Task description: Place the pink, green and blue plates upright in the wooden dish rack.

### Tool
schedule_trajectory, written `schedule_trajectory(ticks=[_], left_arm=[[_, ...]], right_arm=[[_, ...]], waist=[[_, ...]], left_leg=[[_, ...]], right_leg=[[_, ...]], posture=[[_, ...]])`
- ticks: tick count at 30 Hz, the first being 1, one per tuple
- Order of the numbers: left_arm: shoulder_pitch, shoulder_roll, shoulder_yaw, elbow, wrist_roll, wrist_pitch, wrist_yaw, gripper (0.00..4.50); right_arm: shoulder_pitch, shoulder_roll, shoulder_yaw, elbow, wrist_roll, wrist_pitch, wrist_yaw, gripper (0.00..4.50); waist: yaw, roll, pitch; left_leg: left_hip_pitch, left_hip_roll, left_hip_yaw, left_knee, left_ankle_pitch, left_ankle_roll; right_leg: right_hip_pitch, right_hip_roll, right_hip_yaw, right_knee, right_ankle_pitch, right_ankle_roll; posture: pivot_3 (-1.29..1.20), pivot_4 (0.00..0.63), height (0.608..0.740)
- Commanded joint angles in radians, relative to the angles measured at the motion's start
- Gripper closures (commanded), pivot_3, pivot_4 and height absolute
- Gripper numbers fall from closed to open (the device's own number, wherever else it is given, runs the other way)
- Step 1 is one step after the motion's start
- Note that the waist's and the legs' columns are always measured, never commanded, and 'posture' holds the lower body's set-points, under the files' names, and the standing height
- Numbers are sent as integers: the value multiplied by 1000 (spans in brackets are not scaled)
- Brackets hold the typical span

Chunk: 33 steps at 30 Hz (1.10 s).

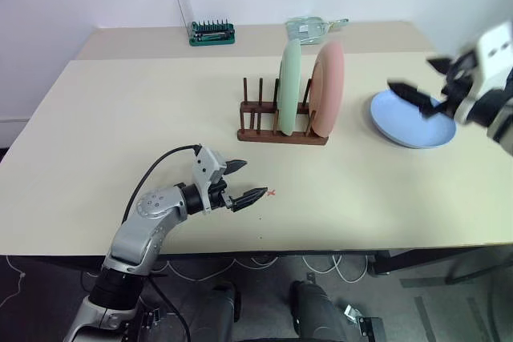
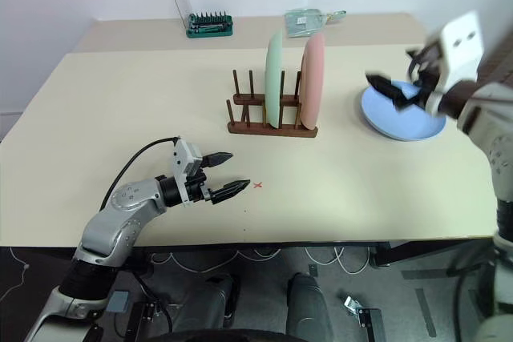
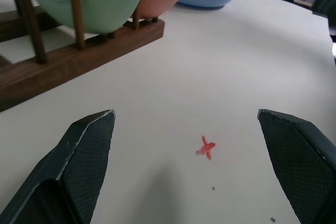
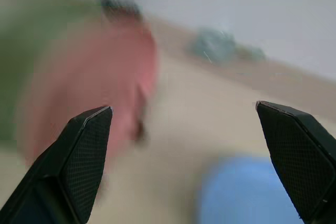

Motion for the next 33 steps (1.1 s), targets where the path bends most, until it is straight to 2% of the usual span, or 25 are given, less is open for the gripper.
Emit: schedule_trajectory(ticks=[1, 5, 13, 15, 19, 20, 22, 29, 33], left_arm=[[-21, -4, 6, -15, -5, -16, -6, 0], [-20, 0, 10, -23, -8, -10, -7, 0], [-6, 3, 14, -23, -5, -19, -7, 0], [-4, 3, 14, -19, -3, -23, -8, 0], [8, 4, 18, -28, -4, -22, -4, 0], [11, 4, 17, -29, -4, -23, -4, 0], [12, 4, 17, -28, -3, -25, -5, 0], [4, 5, 13, -35, -5, -16, -5, 0], [6, 9, 14, -38, -9, -10, -8, 0]], right_arm=[[14, -17, 87, 87, -180, -157, 42, 52], [-26, 60, 229, 380, -379, -356, 29, 52], [-205, 188, 301, 821, -575, -593, -47, 52], [-228, 195, 313, 878, -618, -634, -65, 924], [-228, 198, 275, 858, -600, -644, -40, 2802], [-217, 194, 269, 839, -599, -643, -41, 3441], [-192, 179, 255, 783, -604, -639, -53, 4411], [-173, 135, 105, 483, -617, -576, -191, 4470], [-289, 212, -27, 124, -448, -437, -185, 4470]], waist=[[-10, 1, 0], [-12, 2, 1], [-9, 1, 1], [-9, 1, 0], [-5, 1, 0], [-6, 1, 0], [-5, 1, 0], [-10, 4, 1], [-16, 6, 2]], left_leg=[[0, 0, 0, 0, 0, 0], [2, 0, 2, 0, 0, 0], [2, 0, 1, 0, 0, -1], [2, 0, 1, 0, 0, -1], [2, -1, 0, 0, 0, -1], [2, -1, 0, 0, 0, -1], [2, -1, 0, 0, 0, -1], [2, -1, 0, 0, 0, -1], [2, 0, 0, -1, 0, -1]], right_leg=[[0, 0, 0, 0, 0, 0], [0, 0, 2, 1, 0, 0], [1, 0, 2, 1, 0, 0], [2, 0, 2, 1, 0, 0], [2, 0, 2, 1, 0, 0], [2, 0, 2, 1, 0, 0], [2, 0, 2, 1, 0, 0], [1, 0, 2, 2, 0, 0], [-1, 0, 3, 2, 0, 0]], posture=[[0, 150, 740], [0, 150, 740], [0, 150, 740], [0, 150, 740], [0, 150, 740], [0, 150, 740], [0, 150, 740], [0, 150, 740], [0, 150, 740]])
